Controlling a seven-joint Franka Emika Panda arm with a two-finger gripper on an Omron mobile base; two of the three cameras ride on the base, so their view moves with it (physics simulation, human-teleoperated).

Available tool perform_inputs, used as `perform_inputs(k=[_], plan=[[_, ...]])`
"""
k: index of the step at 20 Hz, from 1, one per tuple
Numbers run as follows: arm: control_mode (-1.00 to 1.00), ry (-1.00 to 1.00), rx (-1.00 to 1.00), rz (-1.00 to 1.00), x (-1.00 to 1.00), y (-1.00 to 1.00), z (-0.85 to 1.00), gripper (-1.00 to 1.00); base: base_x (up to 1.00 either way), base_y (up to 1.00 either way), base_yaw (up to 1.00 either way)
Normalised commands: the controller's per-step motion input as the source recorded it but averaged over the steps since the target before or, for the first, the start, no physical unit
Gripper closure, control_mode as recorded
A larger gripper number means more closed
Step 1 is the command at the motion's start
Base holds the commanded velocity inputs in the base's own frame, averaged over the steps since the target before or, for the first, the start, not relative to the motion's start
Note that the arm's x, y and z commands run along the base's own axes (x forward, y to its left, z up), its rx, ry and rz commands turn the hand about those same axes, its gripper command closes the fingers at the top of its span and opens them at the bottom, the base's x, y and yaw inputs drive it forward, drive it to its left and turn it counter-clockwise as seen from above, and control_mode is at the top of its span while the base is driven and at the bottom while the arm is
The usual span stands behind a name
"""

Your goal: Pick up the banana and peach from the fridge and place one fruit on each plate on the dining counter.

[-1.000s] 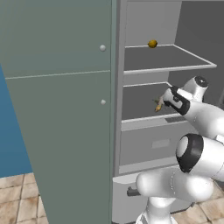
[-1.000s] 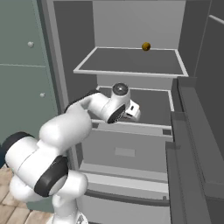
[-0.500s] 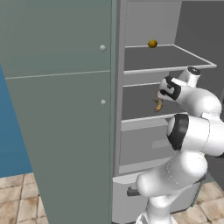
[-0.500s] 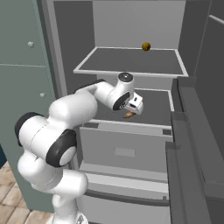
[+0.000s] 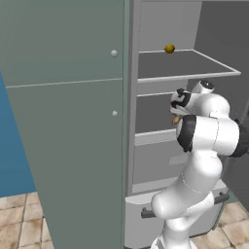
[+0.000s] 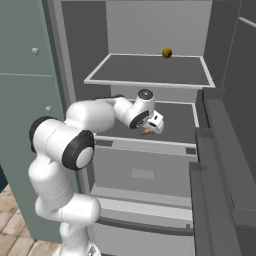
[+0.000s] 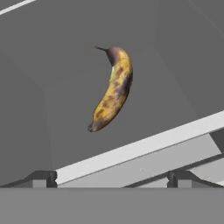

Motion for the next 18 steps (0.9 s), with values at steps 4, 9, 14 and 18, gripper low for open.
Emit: perform_inputs(k=[4, 9, 14, 18], plan=[[-1.00, 0.00, 0.00, 0.00, 0.37, 0.00, -0.29, -1.00, 0.00, 0.00, 0.00], [-1.00, 0.00, 0.00, 0.00, 0.57, -0.03, -0.10, -1.00, 0.00, 0.00, 0.00], [-1.00, 0.01, 0.00, 0.00, 0.60, -0.10, -0.13, -1.00, 0.00, 0.00, 0.00], [-1.00, 0.06, 0.00, -0.01, 0.44, -0.27, -0.28, -1.00, 0.00, 0.00, 0.00]])
